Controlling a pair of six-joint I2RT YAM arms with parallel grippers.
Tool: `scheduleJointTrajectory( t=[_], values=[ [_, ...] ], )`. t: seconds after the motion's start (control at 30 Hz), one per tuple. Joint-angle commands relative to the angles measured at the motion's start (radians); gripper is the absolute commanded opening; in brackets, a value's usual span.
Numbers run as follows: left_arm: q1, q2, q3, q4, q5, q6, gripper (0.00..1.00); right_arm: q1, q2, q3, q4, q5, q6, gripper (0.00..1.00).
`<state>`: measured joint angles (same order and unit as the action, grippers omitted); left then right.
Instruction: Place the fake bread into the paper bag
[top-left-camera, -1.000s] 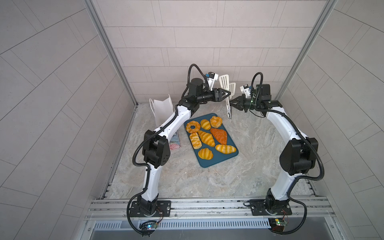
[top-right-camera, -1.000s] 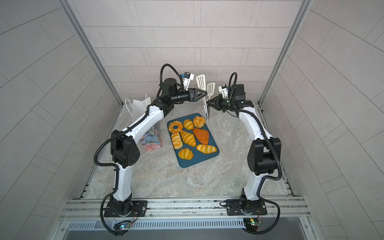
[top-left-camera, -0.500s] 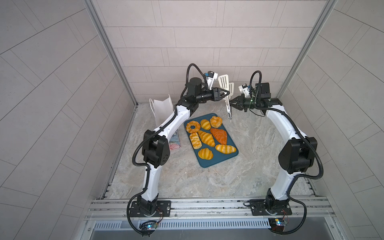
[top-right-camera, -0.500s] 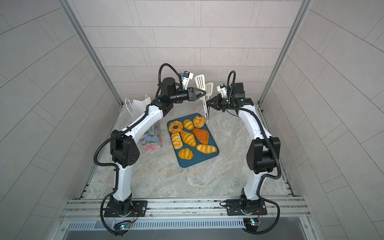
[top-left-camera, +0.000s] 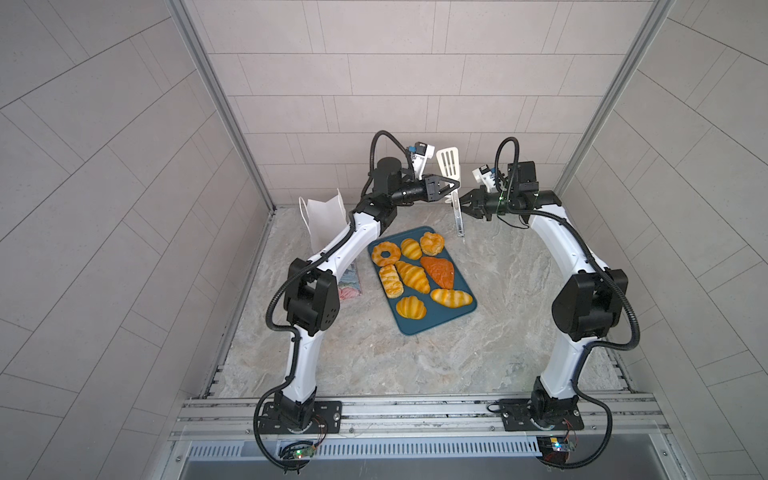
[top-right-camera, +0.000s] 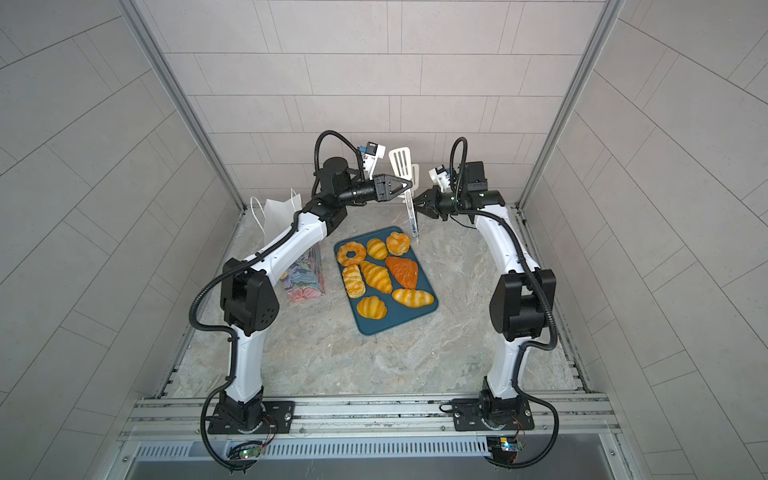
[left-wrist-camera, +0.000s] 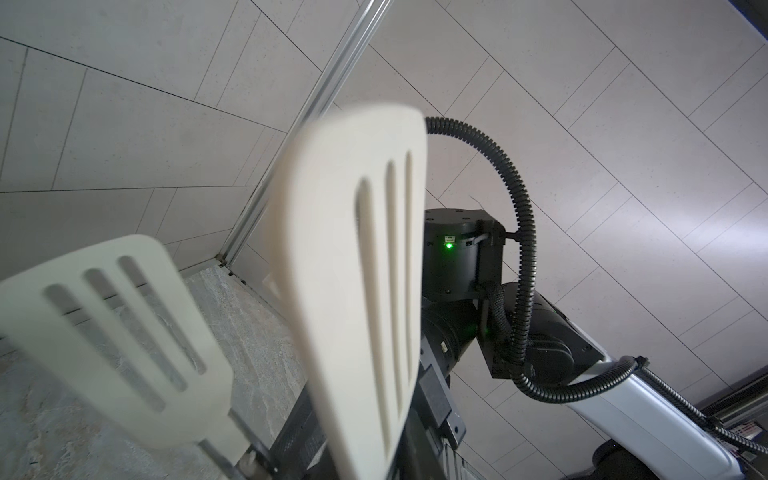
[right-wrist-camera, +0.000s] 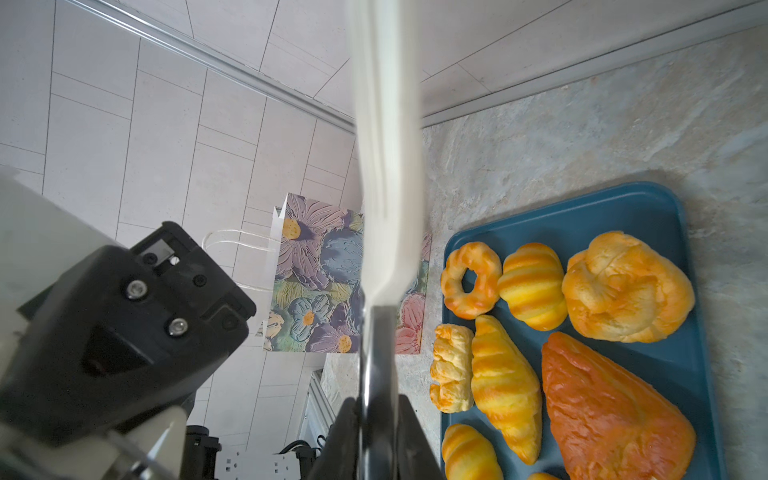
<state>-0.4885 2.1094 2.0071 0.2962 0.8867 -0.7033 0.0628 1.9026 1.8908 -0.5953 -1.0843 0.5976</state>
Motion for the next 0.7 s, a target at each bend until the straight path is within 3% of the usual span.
scheduleJointTrajectory(
  t=[0.0, 0.33, 0.53, 0.67],
  values=[
    [0.002, -0.034, -0.014, 0.136, 0.009, -0.047, 0.08, 0.002, 0.0, 0.037, -0.093, -0.002, -0.104, 0.33],
    [0.009, 0.004, -0.022, 0.325, 0.044, -0.157, 0.07, -0.058, -0.101, -0.062, 0.0, 0.014, -0.123, 0.68],
    [0.013, 0.041, -0.013, 0.447, 0.064, -0.235, 0.07, -0.103, -0.242, -0.283, 0.369, -0.02, 0.085, 0.9],
    [0.011, 0.05, -0.003, 0.465, 0.07, -0.246, 0.06, -0.104, -0.293, -0.364, 0.546, -0.033, 0.212, 0.97]
  ],
)
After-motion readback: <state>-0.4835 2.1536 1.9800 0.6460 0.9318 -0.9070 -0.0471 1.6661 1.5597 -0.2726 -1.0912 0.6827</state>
